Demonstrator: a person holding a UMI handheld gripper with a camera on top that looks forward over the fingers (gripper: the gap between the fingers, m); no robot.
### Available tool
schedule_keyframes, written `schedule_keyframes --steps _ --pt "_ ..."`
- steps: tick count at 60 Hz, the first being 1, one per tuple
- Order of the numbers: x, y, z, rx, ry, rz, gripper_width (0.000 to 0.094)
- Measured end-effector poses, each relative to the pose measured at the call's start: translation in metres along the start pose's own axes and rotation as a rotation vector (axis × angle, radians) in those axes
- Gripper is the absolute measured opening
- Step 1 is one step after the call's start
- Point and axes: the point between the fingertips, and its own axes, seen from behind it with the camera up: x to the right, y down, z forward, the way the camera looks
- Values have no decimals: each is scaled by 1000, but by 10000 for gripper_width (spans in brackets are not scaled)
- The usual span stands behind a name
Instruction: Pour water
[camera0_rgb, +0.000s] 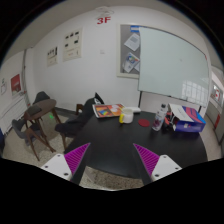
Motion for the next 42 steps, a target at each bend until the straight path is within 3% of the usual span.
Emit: schedule_keyframes --steps 9,14,27,42 --pt "101 42 69 -64 84 35 845" --pt "157 48 109 -54 134 34 846" --pt "272 12 218 47 209 69 848" --pt "322 -39 321 143 194 79 846"
